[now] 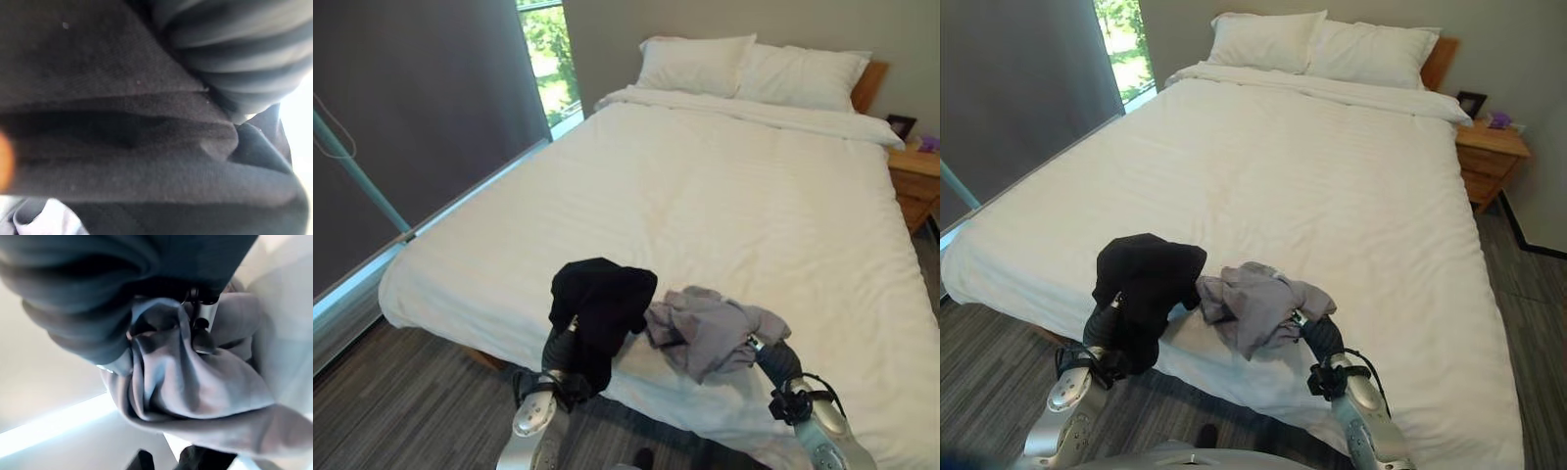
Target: Pick up bed clothes into laundry basket.
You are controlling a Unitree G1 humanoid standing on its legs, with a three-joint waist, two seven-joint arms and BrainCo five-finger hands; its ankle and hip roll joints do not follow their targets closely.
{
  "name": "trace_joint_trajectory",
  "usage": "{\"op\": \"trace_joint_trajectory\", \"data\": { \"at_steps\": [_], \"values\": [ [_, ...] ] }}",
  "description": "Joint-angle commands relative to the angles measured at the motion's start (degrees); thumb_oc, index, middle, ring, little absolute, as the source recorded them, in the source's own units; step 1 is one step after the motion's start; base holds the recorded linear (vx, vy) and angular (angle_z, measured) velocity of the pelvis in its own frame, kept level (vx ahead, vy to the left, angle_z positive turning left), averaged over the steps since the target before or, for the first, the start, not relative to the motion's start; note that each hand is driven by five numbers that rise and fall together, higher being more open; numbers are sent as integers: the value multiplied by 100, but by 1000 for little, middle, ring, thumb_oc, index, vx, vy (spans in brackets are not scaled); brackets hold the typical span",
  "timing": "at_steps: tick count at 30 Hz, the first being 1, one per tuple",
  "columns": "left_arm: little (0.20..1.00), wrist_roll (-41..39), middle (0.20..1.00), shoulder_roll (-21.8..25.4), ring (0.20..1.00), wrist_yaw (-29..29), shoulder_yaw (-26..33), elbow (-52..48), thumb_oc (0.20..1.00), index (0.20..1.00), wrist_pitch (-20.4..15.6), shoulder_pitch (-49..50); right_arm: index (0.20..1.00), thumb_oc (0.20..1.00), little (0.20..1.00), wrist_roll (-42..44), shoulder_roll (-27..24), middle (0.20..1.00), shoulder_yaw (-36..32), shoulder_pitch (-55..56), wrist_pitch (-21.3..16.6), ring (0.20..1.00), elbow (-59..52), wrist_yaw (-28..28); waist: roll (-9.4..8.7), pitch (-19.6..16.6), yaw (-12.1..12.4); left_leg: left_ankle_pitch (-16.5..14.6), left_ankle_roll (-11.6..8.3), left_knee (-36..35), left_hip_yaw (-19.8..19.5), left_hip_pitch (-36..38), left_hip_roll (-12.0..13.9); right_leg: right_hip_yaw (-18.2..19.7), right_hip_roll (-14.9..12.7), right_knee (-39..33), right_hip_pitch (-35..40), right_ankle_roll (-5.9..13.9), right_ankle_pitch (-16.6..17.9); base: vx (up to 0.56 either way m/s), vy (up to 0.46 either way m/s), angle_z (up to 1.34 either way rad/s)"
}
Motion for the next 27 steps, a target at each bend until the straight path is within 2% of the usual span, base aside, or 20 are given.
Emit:
{"op": "trace_joint_trajectory", "data": {
  "at_steps": [1, 8, 14, 15, 16, 17, 18, 19, 20, 21, 22, 23, 24, 25, 26, 27],
  "values": [
    [200, 111, 200, 54, 200, 514, 968, -224, 200, 200, -433, -111, 200, 200, 200, -709, -149, 200, -1302, -834, -727, 200, 211, -1262, -205, 238, -743, -672, 16, 65, 1380, 613, 159, 305, -425, 124, -255, 220, 262, 0, 0, 0],
    [200, 39, 200, 103, 200, 514, 802, -203, 200, 200, -502, -306, 200, 200, 200, -754, -162, 200, -1149, -895, -716, 200, 209, -1230, -214, 257, -724, -642, 0, 65, 1307, 608, 156, 272, -444, 165, -233, 214, 248, -6, -1, -7],
    [200, 128, 200, 132, 200, 613, 989, -52, 200, 200, -505, -247, 200, 200, 200, -838, -289, 200, -1531, -770, -750, 200, 148, -1381, -205, 335, -803, -657, 1, 101, 1326, 691, 219, 432, -416, 417, -301, 163, 122, -10, -37, -5],
    [200, 89, 200, 147, 200, 611, 1043, -32, 200, 200, -516, -270, 200, 200, 200, -868, -359, 200, -1687, -714, -776, 200, 157, -1406, -246, 419, -857, -715, -37, 454, 1400, 598, 256, 496, -417, 444, -306, 127, 92, -30, -43, -12],
    [200, 88, 200, 148, 200, 610, 1042, -27, 200, 200, -518, -277, 200, 200, 200, -868, -359, 200, -1691, -717, -775, 200, 156, -1406, -246, 422, -853, -745, -39, 511, 1401, 569, 263, 500, -415, 448, -313, 124, 92, -81, -73, -10],
    [200, 47, 200, 183, 200, 630, 1074, 0, 200, 200, -542, -378, 200, 200, 200, -868, -428, 200, -1806, -688, -803, 200, 132, -1438, -296, 524, -898, -827, -102, 954, 1427, 361, 301, 537, -428, 463, -338, 94, 95, -138, -66, -18],
    [200, 37, 200, 263, 200, 667, 1155, -106, 200, 200, -615, -450, 200, 200, 200, -888, -519, 200, -1886, -722, -849, 200, 176, -1487, -332, 686, -837, -908, -180, 1611, 902, 85, 207, 782, -367, 553, -487, 21, 98, -210, -43, -35],
    [200, 33, 200, 308, 200, 780, 1170, -268, 200, 200, -737, -584, 200, 200, 200, -841, -661, 200, -1904, -898, -927, 200, 393, -1618, -321, 767, -721, -1034, -278, 1784, -130, -54, 0, 1173, -283, 656, -751, 21, 149, -171, -10, -51],
    [200, 35, 200, 306, 200, 783, 1171, -266, 200, 200, -738, -595, 200, 200, 200, -839, -665, 200, -1905, -914, -934, 200, 405, -1618, -327, 764, -723, -1008, -277, 1779, -130, -78, -11, 1175, -293, 659, -778, 22, 166, -124, 97, -129],
    [200, -11, 200, 240, 200, 889, 1261, -434, 200, 200, -835, -731, 200, 200, 200, -720, -778, 200, -2038, -1063, -1002, 200, 484, -1705, -346, 746, -725, -1209, -275, 1990, -904, 30, -107, 1757, -256, 719, -1038, 114, 336, -18, 75, -143],
    [200, -11, 200, 242, 200, 889, 1261, -430, 200, 200, -835, -733, 200, 200, 200, -721, -777, 200, -2038, -1063, -1000, 200, 485, -1705, -336, 730, -714, -1246, -265, 1976, -890, 49, -89, 1761, -242, 708, -1025, 117, 305, -18, 130, -143],
    [200, -43, 200, 255, 200, 901, 1298, -466, 200, 200, -879, -756, 200, 200, 200, -692, -788, 200, -2074, -1081, -1030, 200, 496, -1693, -314, 695, -726, -1349, -208, 1955, -1143, 180, -111, 2007, -186, 719, -1150, 177, 376, -95, 256, -126],
    [200, 20, 200, 365, 200, 855, 1292, -584, 200, 200, -910, -880, 200, 200, 200, -682, -765, 200, -2288, -1028, -1072, 200, 508, -1750, -260, 625, -908, -1524, -49, 1199, -1286, 398, -150, 2331, -198, 606, -1425, 341, 630, -113, 254, -144],
    [200, 16, 200, 368, 200, 849, 1288, -571, 200, 200, -917, -886, 200, 200, 200, -682, -763, 200, -2293, -1020, -1067, 200, 500, -1748, -258, 610, -884, -1484, -46, 1101, -1264, 439, -128, 2351, -188, 593, -1432, 342, 637, -246, 379, -196],
    [200, 146, 200, 473, 200, 821, 1236, -664, 200, 200, -941, -914, 200, 200, 200, -697, -635, 200, -2450, -972, -1084, 200, 531, -1896, -293, 605, -1046, -1349, 101, 535, -880, 622, -116, 2567, -202, 467, -1696, 535, 925, -144, 183, -139],
    [200, 147, 200, 480, 200, 821, 1235, -661, 200, 200, -942, -920, 200, 200, 200, -701, -626, 200, -2453, -972, -1080, 200, 524, -1898, -321, 596, -1020, -1306, 104, 500, -854, 617, -139, 2602, -221, 458, -1724, 544, 949, -204, 291, -124]
  ]
}}
